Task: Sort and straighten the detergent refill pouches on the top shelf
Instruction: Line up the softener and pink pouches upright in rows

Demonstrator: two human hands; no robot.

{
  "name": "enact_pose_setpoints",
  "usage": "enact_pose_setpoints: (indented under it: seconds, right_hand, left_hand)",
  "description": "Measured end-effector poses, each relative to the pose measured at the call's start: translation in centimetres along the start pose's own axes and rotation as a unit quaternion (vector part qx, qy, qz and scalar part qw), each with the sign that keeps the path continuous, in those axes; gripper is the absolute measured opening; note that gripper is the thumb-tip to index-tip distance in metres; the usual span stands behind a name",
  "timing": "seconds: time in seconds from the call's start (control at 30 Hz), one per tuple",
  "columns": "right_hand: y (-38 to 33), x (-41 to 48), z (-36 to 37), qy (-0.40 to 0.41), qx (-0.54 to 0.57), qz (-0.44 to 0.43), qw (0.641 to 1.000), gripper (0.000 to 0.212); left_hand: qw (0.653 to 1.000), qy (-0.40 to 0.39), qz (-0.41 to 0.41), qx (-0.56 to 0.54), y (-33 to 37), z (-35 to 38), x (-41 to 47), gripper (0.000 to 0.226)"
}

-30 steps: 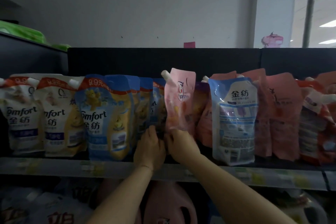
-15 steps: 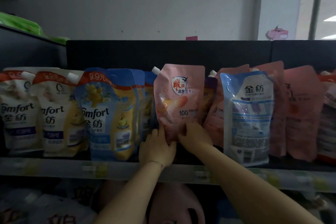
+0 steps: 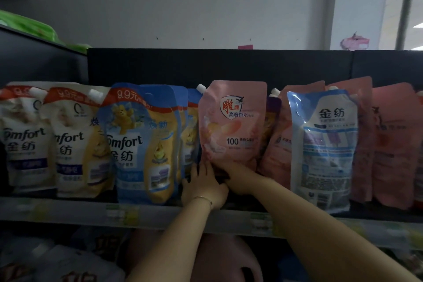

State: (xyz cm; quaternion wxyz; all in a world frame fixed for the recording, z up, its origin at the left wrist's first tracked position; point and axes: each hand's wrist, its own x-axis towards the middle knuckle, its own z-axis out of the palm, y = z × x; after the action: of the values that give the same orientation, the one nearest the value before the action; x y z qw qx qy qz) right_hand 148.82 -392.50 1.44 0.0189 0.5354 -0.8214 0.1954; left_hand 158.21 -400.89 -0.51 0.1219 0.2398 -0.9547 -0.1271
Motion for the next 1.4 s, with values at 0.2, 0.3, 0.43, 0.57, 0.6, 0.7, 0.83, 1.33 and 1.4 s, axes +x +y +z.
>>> enact_pose_setpoints:
  seconds: [0.2, 0.3, 0.43, 0.57, 0.6, 0.7, 0.83, 1.33, 1.4]
  right_hand:
    - [-0.8, -2.5, -1.2, 0.069, -0.041, 0.061, 0.995, 0.027]
    - [-1.6, -4.9, -1.9, 0.108, -0.121, 0.069, 0.984, 0.020]
    - [-1.9, -8.1, -2.4, 0.170, -0.154, 0.064, 0.971, 0.020]
    - [-1.4, -10.2, -2.9, 0.173, -0.163, 0.077, 0.968, 0.023]
    - [-1.4, -10.7, -3.0, 0.175, -0.169, 0.078, 0.967, 0.023]
    - [-1.5, -12.1, -3.5, 0.205, -0.179, 0.084, 0.959, 0.025]
    - [-1.5, -14.1, -5.0, 0.251, -0.195, 0.122, 0.940, 0.026]
    - [-0.2, -18.1, -5.9, 0.258, -0.159, 0.241, 0.922, 0.043]
    - [-0.8, -17.4, -5.3, 0.274, -0.158, 0.260, 0.912, 0.042]
  left_hand:
    - [0.999, 0.027, 0.026, -0.003, -0.2, 0.2, 0.2, 0.071]
    - [0.999, 0.038, 0.026, 0.009, -0.2, 0.3, 0.4, 0.068]
    - [0.998, 0.048, 0.032, 0.016, 0.0, 0.4, 0.2, 0.060]
    - [0.992, 0.102, 0.060, 0.038, 0.5, -0.2, -1.2, 0.042]
    - [0.989, 0.121, 0.077, 0.039, 0.9, -0.4, -1.5, 0.037]
    - [0.975, 0.146, 0.154, -0.061, 3.2, -1.0, -2.7, 0.029]
    - [0.911, 0.056, 0.208, -0.352, 8.7, -0.9, -3.5, 0.035]
    - [0.836, 0.167, 0.135, -0.504, 16.0, -0.6, -4.4, 0.048]
    - [0.835, 0.192, 0.148, -0.493, 16.0, -0.5, -5.1, 0.044]
